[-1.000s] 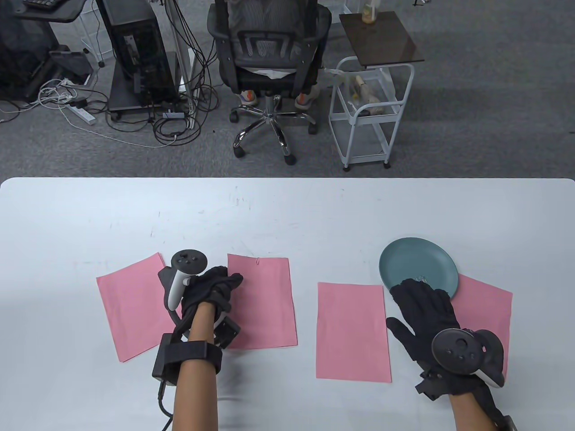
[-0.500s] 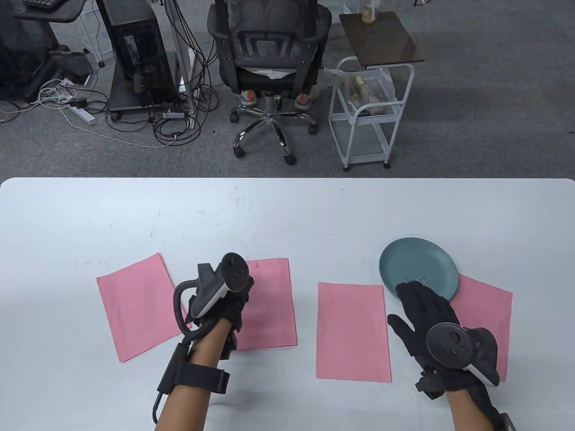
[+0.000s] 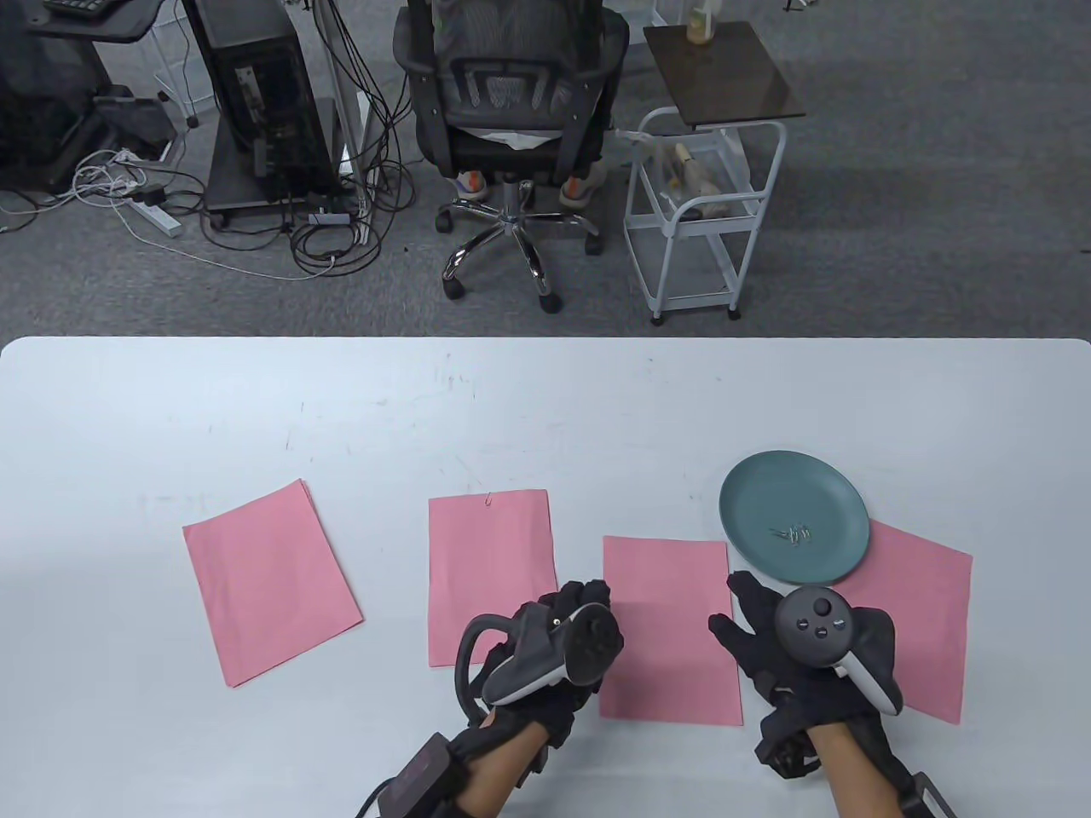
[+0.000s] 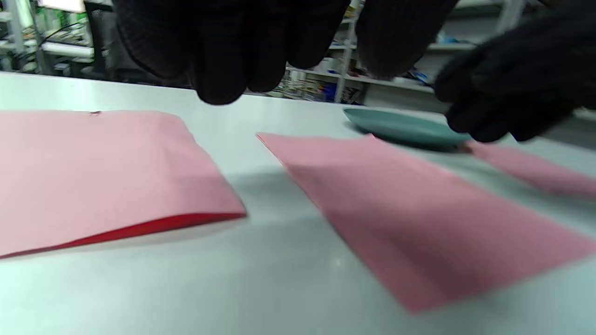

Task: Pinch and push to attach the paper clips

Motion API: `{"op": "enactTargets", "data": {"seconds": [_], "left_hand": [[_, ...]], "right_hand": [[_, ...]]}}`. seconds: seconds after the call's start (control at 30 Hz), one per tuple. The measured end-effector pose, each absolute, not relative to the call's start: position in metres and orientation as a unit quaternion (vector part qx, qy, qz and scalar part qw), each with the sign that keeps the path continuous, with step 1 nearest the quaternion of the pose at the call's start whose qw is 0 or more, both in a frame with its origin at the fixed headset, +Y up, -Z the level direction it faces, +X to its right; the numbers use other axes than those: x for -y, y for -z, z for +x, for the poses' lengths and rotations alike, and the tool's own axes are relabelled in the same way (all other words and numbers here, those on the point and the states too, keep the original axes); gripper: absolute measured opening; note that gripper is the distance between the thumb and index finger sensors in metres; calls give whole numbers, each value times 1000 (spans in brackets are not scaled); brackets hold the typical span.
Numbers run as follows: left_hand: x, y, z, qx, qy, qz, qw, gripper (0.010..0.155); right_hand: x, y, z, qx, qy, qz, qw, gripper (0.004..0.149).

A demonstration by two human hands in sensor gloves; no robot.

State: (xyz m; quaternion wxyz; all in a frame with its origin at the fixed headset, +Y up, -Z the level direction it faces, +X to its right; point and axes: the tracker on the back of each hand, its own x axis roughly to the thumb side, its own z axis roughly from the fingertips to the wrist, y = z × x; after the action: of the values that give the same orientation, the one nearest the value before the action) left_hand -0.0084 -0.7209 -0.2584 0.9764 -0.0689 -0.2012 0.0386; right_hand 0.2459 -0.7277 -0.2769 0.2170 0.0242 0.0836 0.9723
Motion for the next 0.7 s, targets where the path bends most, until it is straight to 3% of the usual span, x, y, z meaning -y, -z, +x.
{"op": "enactTargets", "data": {"seconds": [0.2,0.43,0.7], "left_hand": [[740,244,15,249,84,-63,963,66],[757,246,22,261,76,-127,954,68],[758,250,16,255,25,-159,954,69]], "right_hand": [[745,283,239,-134,-974,10,184,69],[749,285,223,-176,-974,3,143,71],[749,285,228,-191,-953,-31,235,72]]}}
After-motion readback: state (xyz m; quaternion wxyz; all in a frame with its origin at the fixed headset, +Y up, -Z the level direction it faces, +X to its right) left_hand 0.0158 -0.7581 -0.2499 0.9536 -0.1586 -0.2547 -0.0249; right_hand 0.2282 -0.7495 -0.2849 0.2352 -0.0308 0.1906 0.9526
